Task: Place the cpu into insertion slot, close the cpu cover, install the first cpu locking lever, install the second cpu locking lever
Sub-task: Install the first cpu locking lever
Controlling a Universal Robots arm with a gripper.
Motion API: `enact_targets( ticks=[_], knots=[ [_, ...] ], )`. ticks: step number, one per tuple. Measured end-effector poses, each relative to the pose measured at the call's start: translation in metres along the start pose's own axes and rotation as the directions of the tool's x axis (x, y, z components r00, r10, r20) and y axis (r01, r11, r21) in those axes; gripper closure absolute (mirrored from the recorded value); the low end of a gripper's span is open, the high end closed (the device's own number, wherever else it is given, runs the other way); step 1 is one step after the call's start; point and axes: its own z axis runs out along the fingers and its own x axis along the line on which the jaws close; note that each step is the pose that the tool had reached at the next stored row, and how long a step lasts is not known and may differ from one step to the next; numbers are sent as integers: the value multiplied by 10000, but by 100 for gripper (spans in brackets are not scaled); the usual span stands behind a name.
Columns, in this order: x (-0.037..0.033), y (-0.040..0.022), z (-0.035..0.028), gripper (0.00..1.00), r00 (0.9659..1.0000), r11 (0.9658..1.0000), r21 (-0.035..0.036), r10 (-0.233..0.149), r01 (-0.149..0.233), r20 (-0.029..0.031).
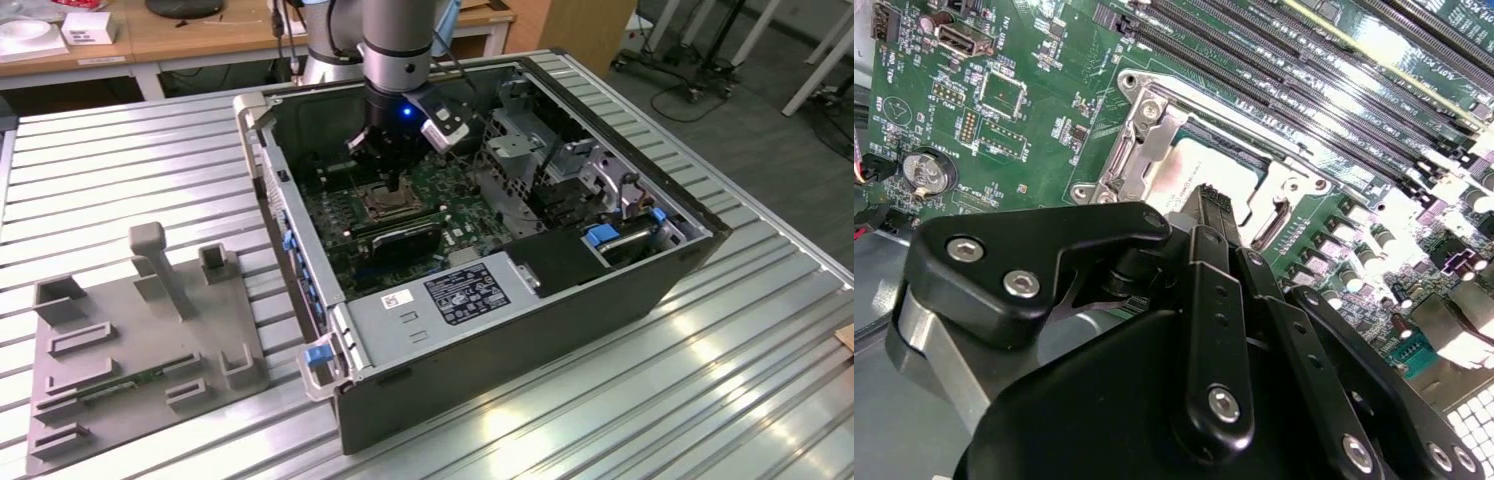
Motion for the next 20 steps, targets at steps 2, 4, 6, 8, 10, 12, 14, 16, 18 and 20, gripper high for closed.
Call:
enact_targets(
  ticks=[2,4,6,8,10,12,14,16,18,20],
  knots=[
    [-1,1,-1,89,10000,10000,-1,-1,1,0],
    [-1,1,-12,89,10000,10000,1,-1,1,0],
    [-2,2,-34,89,10000,10000,1,-1,1,0],
    [-3,3,-66,89,10000,10000,0,-1,1,0],
    [-5,5,-103,89,10000,10000,0,-1,1,0],
    [-6,7,-142,89,10000,10000,0,-1,1,0],
    [-7,9,-170,89,10000,10000,0,-1,1,-1],
    [-8,9,-178,89,10000,10000,-1,-1,1,0],
    [-9,10,-198,89,10000,10000,0,-1,1,0],
    [-10,11,-223,89,10000,10000,0,-1,1,0]
  ],
)
